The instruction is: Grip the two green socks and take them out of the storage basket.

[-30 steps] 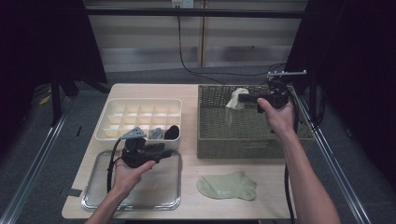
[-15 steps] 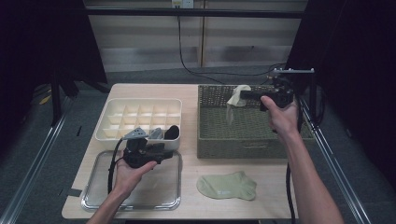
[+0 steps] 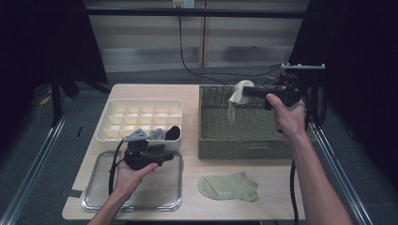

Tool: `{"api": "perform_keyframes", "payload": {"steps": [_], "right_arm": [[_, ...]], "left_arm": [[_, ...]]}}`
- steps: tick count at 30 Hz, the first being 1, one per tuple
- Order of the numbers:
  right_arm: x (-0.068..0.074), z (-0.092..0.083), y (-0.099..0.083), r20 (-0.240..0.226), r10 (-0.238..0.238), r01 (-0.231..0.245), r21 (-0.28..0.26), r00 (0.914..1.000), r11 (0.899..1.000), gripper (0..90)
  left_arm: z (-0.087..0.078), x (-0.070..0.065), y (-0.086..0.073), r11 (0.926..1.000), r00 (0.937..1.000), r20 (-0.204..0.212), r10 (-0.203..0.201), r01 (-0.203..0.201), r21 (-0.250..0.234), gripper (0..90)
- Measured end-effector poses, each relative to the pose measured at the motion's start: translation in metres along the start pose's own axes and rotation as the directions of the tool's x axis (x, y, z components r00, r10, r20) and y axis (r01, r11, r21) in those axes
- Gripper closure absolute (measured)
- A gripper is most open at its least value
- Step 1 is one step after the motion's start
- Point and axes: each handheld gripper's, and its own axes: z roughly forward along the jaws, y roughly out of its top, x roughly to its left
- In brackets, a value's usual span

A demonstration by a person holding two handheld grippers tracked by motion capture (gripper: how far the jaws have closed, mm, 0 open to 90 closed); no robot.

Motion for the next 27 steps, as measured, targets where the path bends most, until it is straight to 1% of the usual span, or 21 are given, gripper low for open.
{"api": "perform_keyframes", "payload": {"steps": [6, 10, 11, 12, 15, 19, 21, 25, 27], "right_arm": [[0.01, -0.004, -0.001, -0.029, -0.015, 0.015, -0.009, 0.9995, 1.0, 88.6], [0.017, -0.008, -0.002, -0.043, -0.022, 0.021, -0.013, 0.9989, 1.0, 88.6], [0.018, -0.009, -0.002, -0.043, -0.021, 0.021, -0.015, 0.9989, 1.0, 88.6], [0.02, -0.011, -0.002, -0.05, -0.024, 0.023, -0.018, 0.9985, 1.0, 88.6], [0.026, -0.015, -0.003, -0.064, -0.033, 0.032, -0.022, 0.9974, 0.999, 88.5], [0.034, -0.021, -0.005, -0.083, -0.041, 0.039, -0.021, 0.9957, 0.999, 88.6], [0.038, -0.024, -0.006, -0.084, -0.047, 0.046, -0.02, 0.9954, 0.999, 88.6], [0.048, -0.03, -0.01, -0.104, -0.051, 0.049, -0.024, 0.9933, 0.998, 88.6], [0.053, -0.033, -0.012, -0.109, -0.059, 0.056, -0.03, 0.9923, 0.998, 88.6]], "left_arm": [[0.001, 0.0, 0.0, 1.0, 1.0, 0.001, 0.009, -0.009, 0.003, 48.5], [0.001, -0.002, -0.001, 0.9997, 0.9997, 0.005, 0.026, -0.026, 0.004, 52.3], [0.001, -0.003, -0.001, 0.9993, 0.9994, 0.001, 0.035, -0.035, 0.008, 52.9], [0.001, -0.003, -0.001, 0.9994, 0.9994, 0.001, 0.034, -0.034, 0.004, 53.0], [0.0, -0.005, -0.001, 0.9987, 0.9987, 0.001, 0.051, -0.051, -0.005, 54.2], [0.0, -0.005, -0.002, 0.9988, 0.9988, -0.002, 0.049, -0.049, -0.005, 54.9], [0.0, -0.004, -0.002, 0.9991, 0.9992, -0.003, 0.04, -0.041, -0.011, 55.1], [0.0, -0.004, -0.003, 0.9997, 0.9998, -0.005, 0.018, -0.018, -0.016, 55.6], [0.0, -0.003, -0.003, 0.9998, 0.9999, -0.003, 0.014, -0.014, -0.016, 55.6]]}}
